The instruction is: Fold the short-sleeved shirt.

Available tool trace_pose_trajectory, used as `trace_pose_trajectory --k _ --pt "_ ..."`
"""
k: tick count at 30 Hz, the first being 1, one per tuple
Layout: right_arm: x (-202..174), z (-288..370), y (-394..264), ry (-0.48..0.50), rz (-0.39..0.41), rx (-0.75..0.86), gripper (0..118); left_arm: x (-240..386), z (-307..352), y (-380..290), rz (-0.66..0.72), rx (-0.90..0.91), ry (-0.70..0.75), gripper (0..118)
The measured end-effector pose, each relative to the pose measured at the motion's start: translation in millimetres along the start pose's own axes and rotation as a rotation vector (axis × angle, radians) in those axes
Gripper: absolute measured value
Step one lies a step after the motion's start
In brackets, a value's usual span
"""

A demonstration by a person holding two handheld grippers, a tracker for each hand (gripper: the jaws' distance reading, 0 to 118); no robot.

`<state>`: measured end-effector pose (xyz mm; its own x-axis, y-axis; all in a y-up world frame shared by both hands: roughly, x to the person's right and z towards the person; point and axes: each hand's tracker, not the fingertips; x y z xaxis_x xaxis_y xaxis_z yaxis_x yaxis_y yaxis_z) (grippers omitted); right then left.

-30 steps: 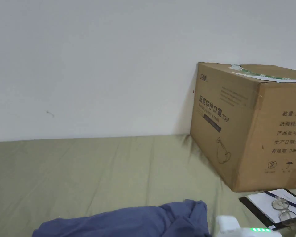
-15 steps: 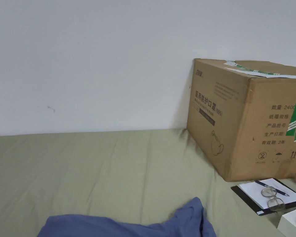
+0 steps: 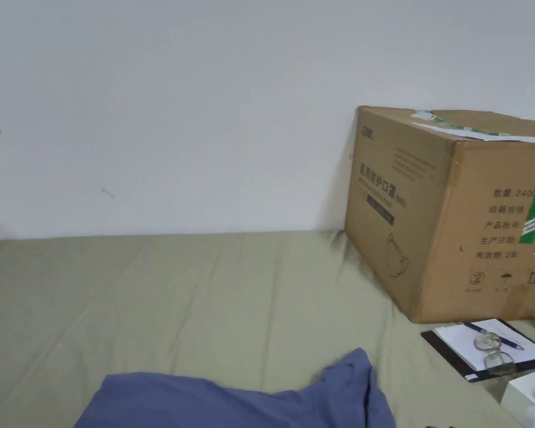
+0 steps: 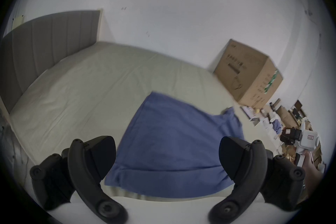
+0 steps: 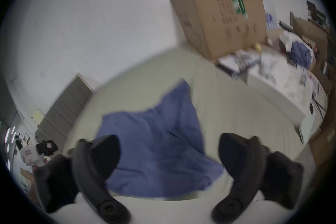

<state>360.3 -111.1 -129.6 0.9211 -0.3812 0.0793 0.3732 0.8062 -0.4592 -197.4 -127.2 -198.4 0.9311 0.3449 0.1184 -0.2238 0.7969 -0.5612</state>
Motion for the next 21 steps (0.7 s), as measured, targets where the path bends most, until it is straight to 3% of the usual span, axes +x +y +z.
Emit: trace_pose_trajectory --k 1,3,4,6,9,14,17,19,21 --pt "-13.1 13.2 -0.5 0.039 0.019 0.086 72 26.8 22.0 2.4 -0.008 0.063 -0.033 91" --pt "-38.7 31.9 -4.1 0.051 0.054 0.197 19 43.9 35.8 -1.6 -0.035 0.167 -0.061 11" --pt "-49.7 37.7 -7.2 0.055 0.078 0.233 0 52.3 39.2 -4.6 -0.058 0.191 -0.046 0" --pt "-68.1 46.8 -12.8 0.028 0.123 0.283 0 67.7 48.1 -9.9 -0.112 0.225 0.019 0" --pt "-79.1 47.2 -12.7 0.106 0.139 0.27 0 72.1 50.2 -9.4 -0.11 0.227 -0.047 0" --pt "-82.0 40.5 -6.0 0.113 0.205 0.224 0 70.2 18.3 44.7 -0.202 0.193 -0.034 0" --pt "-80.1 25.7 -3.3 0.112 0.273 0.194 0 59.4 -57.0 102.6 -0.258 -0.054 -0.018 0" --pt "-79.1 12.9 -2.6 0.122 0.296 0.156 0 41.4 -133.3 131.1 -0.2 -0.313 -0.012 0" --pt "-74.3 -3.9 -5.4 0.143 0.288 0.092 0 28.4 -195.6 137.9 -0.18 -0.411 0.025 0"
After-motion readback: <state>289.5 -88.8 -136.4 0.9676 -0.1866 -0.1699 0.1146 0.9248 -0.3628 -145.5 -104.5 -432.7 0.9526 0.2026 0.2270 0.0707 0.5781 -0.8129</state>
